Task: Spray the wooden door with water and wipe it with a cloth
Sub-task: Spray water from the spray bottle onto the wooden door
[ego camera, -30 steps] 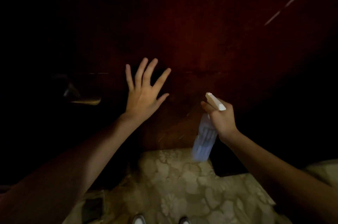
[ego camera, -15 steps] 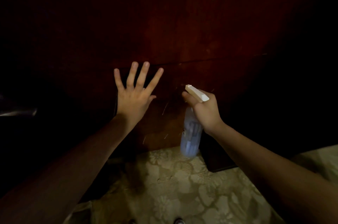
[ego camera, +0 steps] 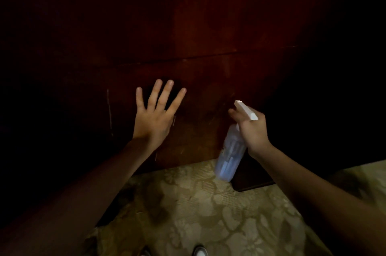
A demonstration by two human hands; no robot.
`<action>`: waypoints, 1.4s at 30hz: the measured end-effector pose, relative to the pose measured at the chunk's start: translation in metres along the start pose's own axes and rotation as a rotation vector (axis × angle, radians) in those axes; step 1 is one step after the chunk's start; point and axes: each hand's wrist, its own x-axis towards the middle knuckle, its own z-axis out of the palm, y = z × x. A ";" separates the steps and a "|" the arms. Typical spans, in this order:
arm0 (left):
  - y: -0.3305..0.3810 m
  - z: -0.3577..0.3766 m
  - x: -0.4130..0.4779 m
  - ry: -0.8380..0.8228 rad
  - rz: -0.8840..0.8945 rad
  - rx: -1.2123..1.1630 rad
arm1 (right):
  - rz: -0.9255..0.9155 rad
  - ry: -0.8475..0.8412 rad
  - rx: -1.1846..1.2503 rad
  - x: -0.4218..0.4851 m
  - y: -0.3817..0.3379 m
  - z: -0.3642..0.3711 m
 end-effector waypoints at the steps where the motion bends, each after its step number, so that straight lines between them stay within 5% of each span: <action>1: 0.011 0.008 -0.003 -0.004 -0.001 -0.018 | -0.005 0.009 -0.019 0.004 0.010 -0.010; 11: 0.064 0.088 -0.091 -0.156 -0.055 -0.138 | 0.068 -0.043 -0.126 0.024 0.130 -0.028; 20: 0.073 0.190 -0.115 0.040 -0.012 -0.060 | -0.073 -0.106 -0.099 0.044 0.229 0.020; 28: 0.070 0.245 -0.181 -0.076 -0.009 -0.101 | 0.055 -0.106 -0.248 0.057 0.341 0.050; 39: 0.042 0.251 -0.225 -0.196 -0.117 -0.144 | 0.106 -0.133 -0.258 0.038 0.382 0.076; 42: 0.024 0.247 -0.260 -0.234 -0.274 -0.183 | 0.062 -0.196 -0.263 0.026 0.381 0.098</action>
